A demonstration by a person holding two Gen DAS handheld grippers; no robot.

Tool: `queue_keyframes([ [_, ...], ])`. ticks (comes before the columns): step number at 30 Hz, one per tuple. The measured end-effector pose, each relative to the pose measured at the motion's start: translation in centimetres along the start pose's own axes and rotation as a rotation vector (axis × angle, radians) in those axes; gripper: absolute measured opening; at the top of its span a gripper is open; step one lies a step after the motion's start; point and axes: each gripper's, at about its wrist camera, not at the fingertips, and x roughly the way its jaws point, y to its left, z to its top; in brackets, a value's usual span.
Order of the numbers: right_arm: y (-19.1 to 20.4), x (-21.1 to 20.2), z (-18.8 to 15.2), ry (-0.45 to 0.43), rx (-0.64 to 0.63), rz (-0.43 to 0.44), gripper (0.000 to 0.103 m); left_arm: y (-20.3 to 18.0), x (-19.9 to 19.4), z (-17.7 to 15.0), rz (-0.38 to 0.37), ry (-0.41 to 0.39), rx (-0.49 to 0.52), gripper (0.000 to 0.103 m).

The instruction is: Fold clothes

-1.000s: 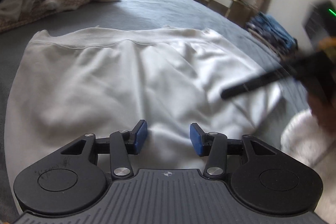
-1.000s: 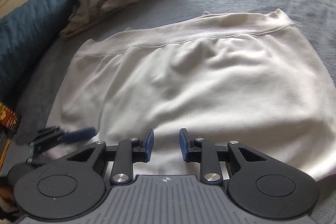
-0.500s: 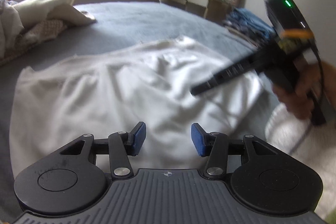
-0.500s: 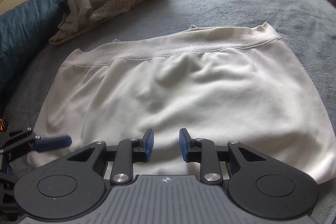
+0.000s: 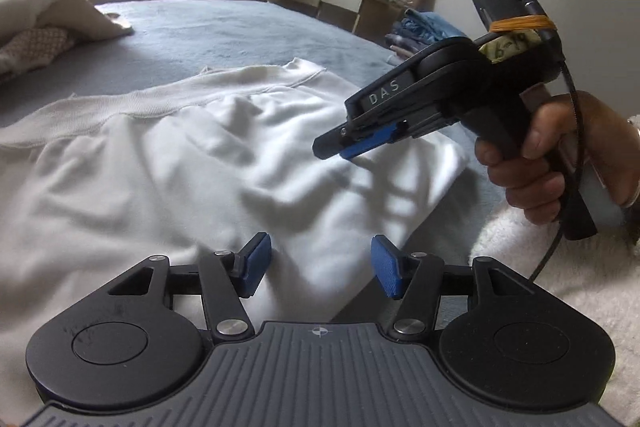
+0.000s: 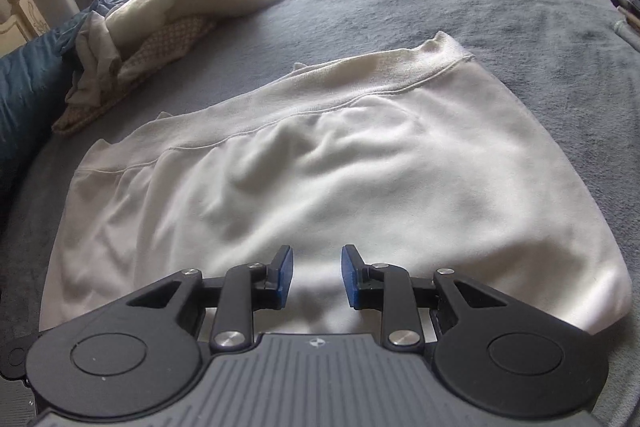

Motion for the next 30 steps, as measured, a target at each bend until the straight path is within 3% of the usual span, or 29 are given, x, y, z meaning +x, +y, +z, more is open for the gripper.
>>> queue_keyframes([
  [4,0.5,0.6,-0.3,0.005,-0.024,0.036,0.029,1.7,0.1,0.9,0.079,-0.059,-0.090,0.055],
  [7,-0.5,1.3,-0.5,0.029,0.016,-0.003,0.028,2.1,1.6,0.9,0.112,-0.027,-0.096,0.055],
  [10,-3.2,0.4,-0.4,0.003,0.154,-0.062,0.026,0.7,2.7,0.2,0.086,0.005,-0.047,0.055],
  [14,-6.1,-1.2,-0.2,-0.059,0.301,-0.155,0.025,-2.0,2.7,-0.6,-0.067,0.041,0.009,0.055],
  [17,-6.2,-2.1,-0.1,-0.107,0.294,-0.237,0.025,-3.1,2.2,-0.8,-0.108,0.033,0.041,0.055],
  [19,-6.0,-2.2,0.0,-0.104,0.279,-0.192,0.028,-2.9,1.7,-0.7,-0.113,0.011,0.029,0.055],
  [22,-5.7,-1.4,-0.2,-0.022,0.281,-0.122,0.031,-1.3,1.8,-0.2,-0.059,-0.015,-0.062,0.055],
  [25,-5.2,-1.3,-0.7,0.114,0.241,-0.115,0.033,-0.1,2.8,-0.6,-0.066,0.082,-0.113,0.055],
  [30,-4.3,-1.2,-1.5,0.337,0.172,-0.103,0.036,-1.1,1.6,-1.4,-0.112,0.141,-0.022,0.056],
])
